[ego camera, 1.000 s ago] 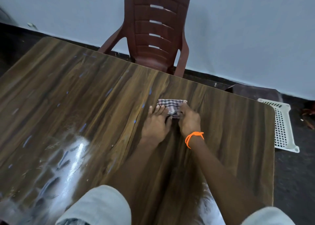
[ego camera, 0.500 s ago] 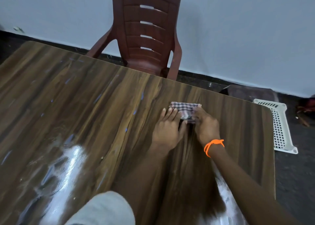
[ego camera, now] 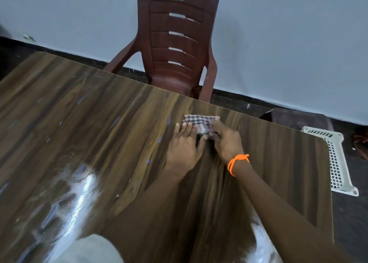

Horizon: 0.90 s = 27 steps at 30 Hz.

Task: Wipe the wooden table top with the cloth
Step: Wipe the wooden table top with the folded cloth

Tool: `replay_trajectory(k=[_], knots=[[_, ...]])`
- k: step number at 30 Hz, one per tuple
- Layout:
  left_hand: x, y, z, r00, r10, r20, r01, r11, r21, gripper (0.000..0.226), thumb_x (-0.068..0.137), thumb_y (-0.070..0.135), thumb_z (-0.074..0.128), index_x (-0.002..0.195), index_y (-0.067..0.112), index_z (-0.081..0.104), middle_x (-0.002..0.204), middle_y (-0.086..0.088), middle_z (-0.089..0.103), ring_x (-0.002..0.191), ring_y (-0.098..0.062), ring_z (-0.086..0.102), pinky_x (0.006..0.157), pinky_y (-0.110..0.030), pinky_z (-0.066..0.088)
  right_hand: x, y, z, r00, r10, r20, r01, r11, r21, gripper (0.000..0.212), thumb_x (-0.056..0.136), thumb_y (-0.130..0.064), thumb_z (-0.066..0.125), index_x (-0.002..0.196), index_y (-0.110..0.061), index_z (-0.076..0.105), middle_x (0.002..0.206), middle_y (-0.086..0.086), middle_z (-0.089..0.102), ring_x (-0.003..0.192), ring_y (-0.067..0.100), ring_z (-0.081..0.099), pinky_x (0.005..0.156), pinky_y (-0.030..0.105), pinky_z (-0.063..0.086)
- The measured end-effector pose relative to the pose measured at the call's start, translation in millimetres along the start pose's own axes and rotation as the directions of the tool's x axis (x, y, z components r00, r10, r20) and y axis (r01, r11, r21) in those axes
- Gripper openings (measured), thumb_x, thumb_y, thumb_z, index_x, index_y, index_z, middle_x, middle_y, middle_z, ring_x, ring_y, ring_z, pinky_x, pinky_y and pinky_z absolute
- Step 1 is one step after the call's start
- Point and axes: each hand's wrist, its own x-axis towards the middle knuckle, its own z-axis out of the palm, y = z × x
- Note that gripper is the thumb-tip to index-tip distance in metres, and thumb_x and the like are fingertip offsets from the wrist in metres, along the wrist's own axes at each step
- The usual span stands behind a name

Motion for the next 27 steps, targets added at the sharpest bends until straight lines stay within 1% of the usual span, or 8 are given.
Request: replay_trajectory(k=[2, 4, 6, 9, 14, 18, 24, 27], knots=[[-11.7, 4.7, 1.0, 0.998, 0.052, 0.023, -0.052, 0.999, -0.003, 0.056, 0.103, 0.044, 0.045, 0.14, 0.003, 0.056, 0.146, -0.019, 0.056, 0.145, -0.03, 0.042, 0.127, -0.043, 0.016, -16.9, 13.7, -6.5, 0.999, -0.046, 0.0, 0.046, 0.999, 0.006, 0.053, 0.079, 0.003, 0.06, 0.122, -0.028, 0.057, 0.123, -0.014, 0.06, 0.114, -0.014, 0.049, 0.095, 0.004, 0.036], [-6.1, 7.8, 4.5, 0.991, 0.113, 0.072, -0.113, 0.994, 0.001, 0.057, 0.104, 0.045, 0.044, 0.143, 0.005, 0.054, 0.149, -0.017, 0.053, 0.147, -0.027, 0.039, 0.128, -0.042, 0.013, -22.3, 26.4, -15.6, 0.997, -0.063, -0.036, 0.062, 0.997, -0.045, 0.047, 0.081, 0.0, 0.062, 0.121, -0.024, 0.059, 0.127, -0.004, 0.061, 0.116, 0.004, 0.056, 0.1, 0.018, 0.042], [15.3, 11.0, 7.8, 0.98, 0.167, 0.111, -0.168, 0.986, 0.002, 0.056, 0.105, 0.044, 0.041, 0.146, 0.007, 0.05, 0.154, -0.015, 0.049, 0.15, -0.025, 0.035, 0.128, -0.042, 0.01, -13.3, 31.3, -20.9, 0.994, -0.039, -0.101, 0.031, 0.996, -0.081, 0.042, 0.082, -0.002, 0.06, 0.118, -0.022, 0.061, 0.118, 0.001, 0.067, 0.106, 0.014, 0.064, 0.094, 0.028, 0.051], [57.5, 13.0, 11.3, 0.973, 0.202, 0.114, -0.206, 0.978, 0.031, 0.054, 0.106, 0.04, 0.04, 0.147, 0.005, 0.048, 0.156, -0.015, 0.045, 0.15, -0.027, 0.032, 0.127, -0.044, 0.009, 18.6, 22.8, -21.5, 0.979, 0.063, -0.192, -0.074, 0.996, -0.048, 0.028, 0.083, -0.006, 0.058, 0.105, -0.023, 0.063, 0.09, -0.003, 0.073, 0.085, 0.015, 0.068, 0.078, 0.015, 0.048], [102.7, -13.6, 1.9, 0.987, 0.132, 0.091, -0.138, 0.988, 0.063, 0.047, 0.106, 0.035, 0.042, 0.141, 0.006, 0.053, 0.154, -0.014, 0.048, 0.148, -0.028, 0.035, 0.127, -0.044, 0.011, 70.9, -8.4, -3.8, 0.978, 0.155, -0.141, -0.17, 0.98, -0.103, 0.012, 0.081, -0.006, 0.058, 0.085, -0.016, 0.063, 0.079, 0.008, 0.07, 0.077, 0.029, 0.065, 0.07, 0.031, 0.054], [101.2, -57.1, -14.4, 0.994, 0.084, 0.072, -0.087, 0.995, 0.037, 0.042, 0.104, 0.03, 0.043, 0.14, 0.01, 0.056, 0.155, -0.012, 0.048, 0.148, -0.028, 0.036, 0.127, -0.042, 0.013, 82.8, -43.5, 21.9, 0.996, 0.069, -0.056, -0.078, 0.983, -0.165, 0.008, 0.08, -0.006, 0.056, 0.08, -0.013, 0.059, 0.076, 0.017, 0.066, 0.074, 0.04, 0.061, 0.061, 0.038, 0.051], [53.0, -91.3, -28.9, 1.0, -0.023, 0.008, 0.023, 0.999, 0.043, 0.043, 0.103, 0.031, 0.05, 0.137, 0.005, 0.058, 0.146, -0.018, 0.056, 0.143, -0.033, 0.044, 0.127, -0.046, 0.016, 63.1, -84.6, 49.9, 1.0, -0.013, 0.025, 0.017, 0.99, -0.142, 0.018, 0.079, 0.0, 0.051, 0.088, -0.015, 0.056, 0.082, 0.016, 0.066, 0.077, 0.04, 0.059, 0.06, 0.04, 0.049], [9.1, -80.8, -28.1, 0.996, -0.076, -0.05, 0.078, 0.996, 0.035, 0.048, 0.103, 0.035, 0.051, 0.135, 0.0, 0.059, 0.142, -0.021, 0.059, 0.141, -0.036, 0.046, 0.125, -0.049, 0.02, 28.3, -83.7, 54.3, 0.994, -0.097, 0.047, 0.1, 0.993, -0.057, 0.034, 0.078, 0.004, 0.051, 0.103, -0.018, 0.058, 0.105, 0.01, 0.068, 0.093, 0.034, 0.064, 0.072, 0.04, 0.054]])
